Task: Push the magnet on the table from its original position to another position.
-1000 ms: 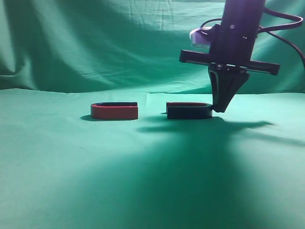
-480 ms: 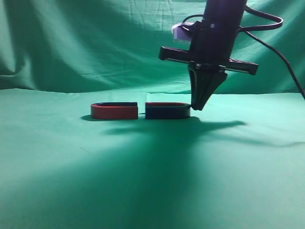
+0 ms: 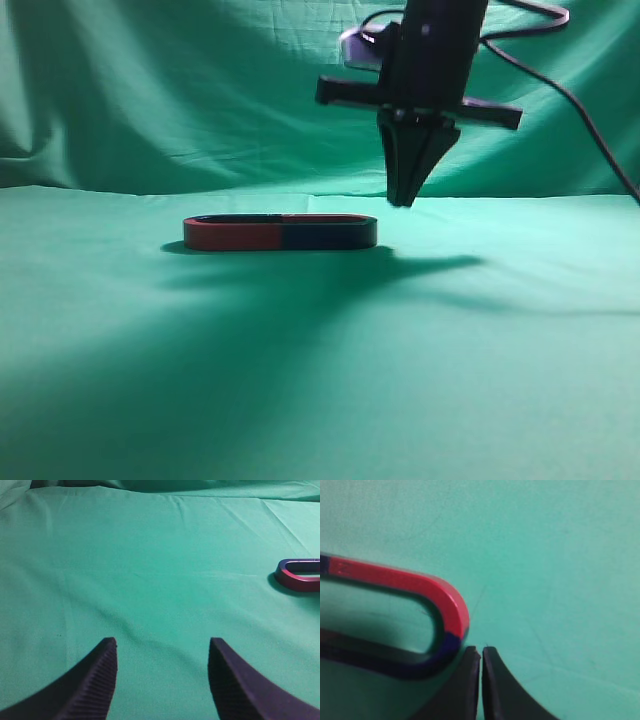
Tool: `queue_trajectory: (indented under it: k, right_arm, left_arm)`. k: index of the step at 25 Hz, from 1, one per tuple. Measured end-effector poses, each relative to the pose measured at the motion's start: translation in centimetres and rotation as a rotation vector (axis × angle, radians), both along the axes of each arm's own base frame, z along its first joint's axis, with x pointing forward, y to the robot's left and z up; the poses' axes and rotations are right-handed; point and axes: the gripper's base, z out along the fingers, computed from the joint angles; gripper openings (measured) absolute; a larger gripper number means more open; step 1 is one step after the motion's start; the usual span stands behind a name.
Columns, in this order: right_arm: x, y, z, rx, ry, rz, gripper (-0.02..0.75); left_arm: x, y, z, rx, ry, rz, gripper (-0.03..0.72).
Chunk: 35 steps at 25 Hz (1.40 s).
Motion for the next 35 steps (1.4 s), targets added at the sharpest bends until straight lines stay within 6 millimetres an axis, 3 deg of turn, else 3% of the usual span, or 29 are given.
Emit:
queue_trajectory:
  k: [5, 11, 15, 20, 24, 29, 35]
  right_arm:
    - [0.3, -0.6, 3.6, -0.091, 0.033, -0.027, 0.000]
    - [-1.2, -2.4, 9.1, -0.153, -0.048, -0.089, 0.000]
    - [-3.1, -3.6, 14.0, -0.115, -0.151, -0.121, 0.000]
    - [-7.4, -5.8, 20.6, -0.033, -0.298, -0.143, 0.000]
    - [-11.8, -8.2, 22.3, -0.025, -0.332, -0.169, 0.000]
    - [-17.1, -10.8, 21.0, -0.028, -0.315, -0.188, 0.000]
    - [-22.3, -13.2, 19.2, 0.067, -0.448, -0.179, 0.000]
  left_arm:
    - [0.0, 0.0, 0.0, 0.000, 0.000, 0.000, 0.372]
    - [0.0, 0.0, 0.0, 0.000, 0.000, 0.000, 0.372]
    - [0.0, 0.0, 0.0, 0.000, 0.000, 0.000, 0.372]
    - [0.0, 0.0, 0.0, 0.000, 0.000, 0.000, 0.372]
    - [0.0, 0.0, 0.0, 0.000, 0.000, 0.000, 0.372]
    - [0.0, 0.0, 0.0, 0.000, 0.000, 0.000, 0.372]
    - [0.0, 0.0, 0.0, 0.000, 0.000, 0.000, 0.372]
